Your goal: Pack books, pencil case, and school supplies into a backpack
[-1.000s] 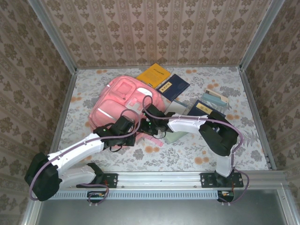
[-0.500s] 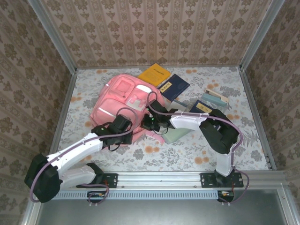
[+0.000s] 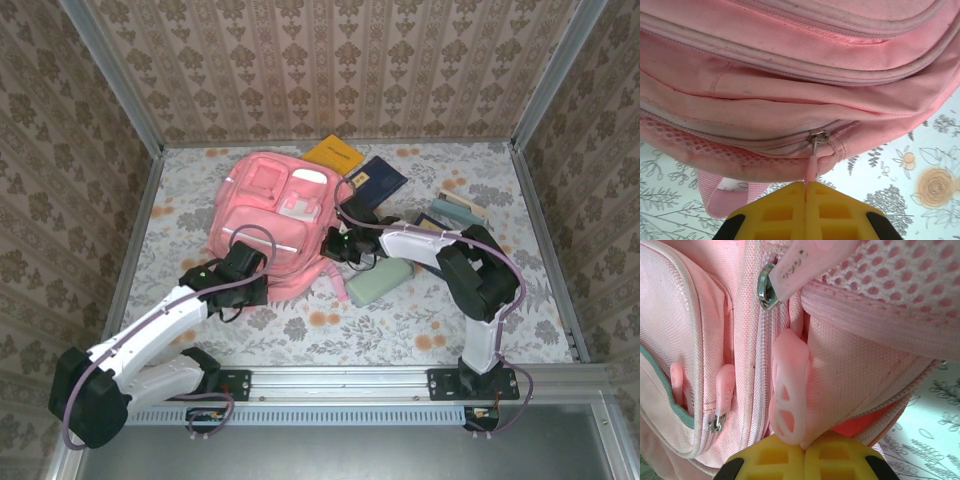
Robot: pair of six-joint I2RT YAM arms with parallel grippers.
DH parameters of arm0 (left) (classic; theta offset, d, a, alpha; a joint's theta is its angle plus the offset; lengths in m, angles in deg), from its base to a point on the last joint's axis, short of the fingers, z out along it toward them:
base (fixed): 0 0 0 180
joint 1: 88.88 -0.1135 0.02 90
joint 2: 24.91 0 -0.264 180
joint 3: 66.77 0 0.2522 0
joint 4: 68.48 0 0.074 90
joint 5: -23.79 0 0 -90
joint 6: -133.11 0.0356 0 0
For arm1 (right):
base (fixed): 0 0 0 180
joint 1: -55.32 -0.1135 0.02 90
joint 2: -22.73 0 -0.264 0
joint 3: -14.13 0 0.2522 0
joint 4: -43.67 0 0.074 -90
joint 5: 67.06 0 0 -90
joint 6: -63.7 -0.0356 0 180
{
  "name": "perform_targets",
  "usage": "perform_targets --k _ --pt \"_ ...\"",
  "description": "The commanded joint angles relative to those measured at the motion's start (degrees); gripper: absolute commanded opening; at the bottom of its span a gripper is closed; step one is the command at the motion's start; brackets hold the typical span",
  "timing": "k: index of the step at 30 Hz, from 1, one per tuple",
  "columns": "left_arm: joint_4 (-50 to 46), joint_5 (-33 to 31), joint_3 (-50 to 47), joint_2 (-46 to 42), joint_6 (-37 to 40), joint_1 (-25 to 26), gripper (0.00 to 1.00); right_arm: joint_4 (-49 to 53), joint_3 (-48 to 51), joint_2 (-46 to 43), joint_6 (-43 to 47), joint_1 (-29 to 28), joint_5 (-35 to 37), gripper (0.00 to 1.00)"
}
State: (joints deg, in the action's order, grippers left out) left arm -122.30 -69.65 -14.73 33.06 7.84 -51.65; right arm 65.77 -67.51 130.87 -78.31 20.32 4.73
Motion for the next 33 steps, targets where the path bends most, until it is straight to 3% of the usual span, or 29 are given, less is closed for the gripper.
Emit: perform_targets --k 1,5,17,20,25,26,28,33 --pt "1.28 5.19 -0.31 -1.64 2.47 -0.5 0.0 2.3 -2.61 -0.38 3.42 1.71 1.56 0.0" --pt "1.71 5.01 -0.03 1.29 2.79 -0.5 0.0 1.09 -1.7 -0.41 2.71 1.37 0.99 0.0" --pt "-10.89 -14.72 1.88 2.59 -3.3 -5.41 0.0 5.81 -3.01 -1.54 9.3 5.43 2.96 0.0" --pt "-8.22 -11.75 1.66 2.42 -2.34 -7.08 0.0 6.72 -4.13 -1.24 11.08 6.3 2.17 0.0" --pt "3.65 2.58 0.85 -0.14 0.9 -6.62 0.0 6.69 -4.44 -1.27 11.14 5.94 1.26 0.0" --pt "4.48 3.41 1.5 0.21 0.38 -6.21 0.1 6.48 -4.25 -1.31 10.9 5.78 1.17 0.0" --pt "4.26 3.37 3.25 1.81 -0.13 -4.9 0.21 6.25 -3.97 -1.38 10.49 5.48 0.96 0.14" --pt "4.14 2.63 6.59 6.87 -1.31 -0.95 0.25 3.8 -0.69 -5.21 10.2 4.48 1.4 0.32"
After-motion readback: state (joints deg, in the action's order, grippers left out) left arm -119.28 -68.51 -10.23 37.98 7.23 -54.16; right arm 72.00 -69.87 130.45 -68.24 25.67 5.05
